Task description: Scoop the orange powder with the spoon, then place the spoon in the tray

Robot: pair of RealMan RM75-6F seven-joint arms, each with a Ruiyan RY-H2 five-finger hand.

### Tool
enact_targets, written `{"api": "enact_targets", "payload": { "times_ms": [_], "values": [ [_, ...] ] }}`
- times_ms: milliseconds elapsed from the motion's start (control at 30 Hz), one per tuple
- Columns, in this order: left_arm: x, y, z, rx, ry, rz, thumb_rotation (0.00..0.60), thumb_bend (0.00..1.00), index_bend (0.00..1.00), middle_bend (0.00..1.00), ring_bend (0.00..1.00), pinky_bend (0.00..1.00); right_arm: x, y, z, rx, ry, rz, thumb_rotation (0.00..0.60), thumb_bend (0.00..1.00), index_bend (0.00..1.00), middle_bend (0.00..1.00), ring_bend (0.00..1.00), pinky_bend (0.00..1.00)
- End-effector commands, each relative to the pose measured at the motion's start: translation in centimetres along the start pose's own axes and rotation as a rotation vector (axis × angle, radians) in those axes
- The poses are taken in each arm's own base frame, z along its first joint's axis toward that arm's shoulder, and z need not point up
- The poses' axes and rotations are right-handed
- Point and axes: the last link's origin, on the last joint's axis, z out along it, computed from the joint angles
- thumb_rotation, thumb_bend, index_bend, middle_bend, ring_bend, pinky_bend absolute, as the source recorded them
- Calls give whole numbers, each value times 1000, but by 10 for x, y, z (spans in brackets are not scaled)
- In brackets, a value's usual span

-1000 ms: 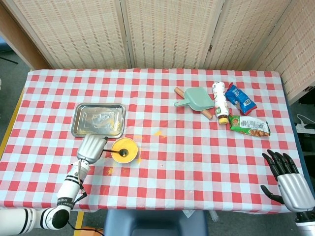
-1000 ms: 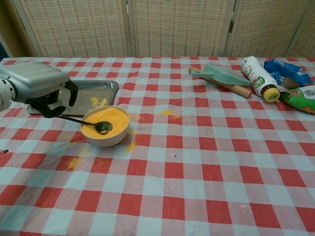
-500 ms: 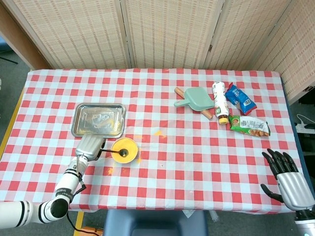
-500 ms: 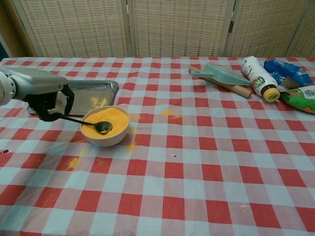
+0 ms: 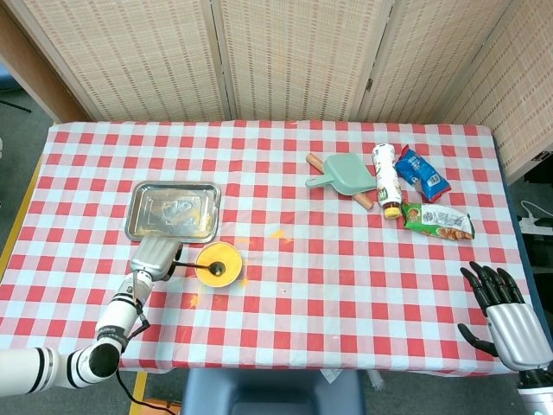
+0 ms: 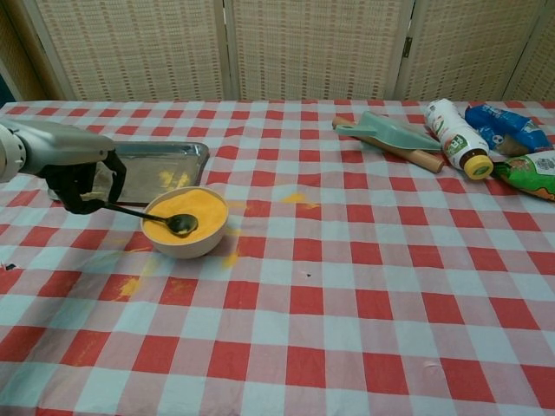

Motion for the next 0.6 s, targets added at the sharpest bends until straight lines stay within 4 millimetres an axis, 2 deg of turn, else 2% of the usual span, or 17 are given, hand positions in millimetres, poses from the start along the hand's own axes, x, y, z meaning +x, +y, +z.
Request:
{"api": "enact_targets", "payload": {
  "times_ms": [33,400,600],
  "values": [
    [0,-1,1,2,-4,-4,600,479,480,1000,1000,1000,0,0,0,-1,1,0,600,187,0,0,0,0],
    [0,-3,3,6,-24,-13,600,475,525,1000,1000,1000,0,0,0,-3,2,-2,600,187,0,0,0,0],
    [0,-4,3,3,-33,-20,600,478,482,1000,1000,1000,0,0,0,-4,2,-2,600,187,0,0,0,0]
  ]
}}
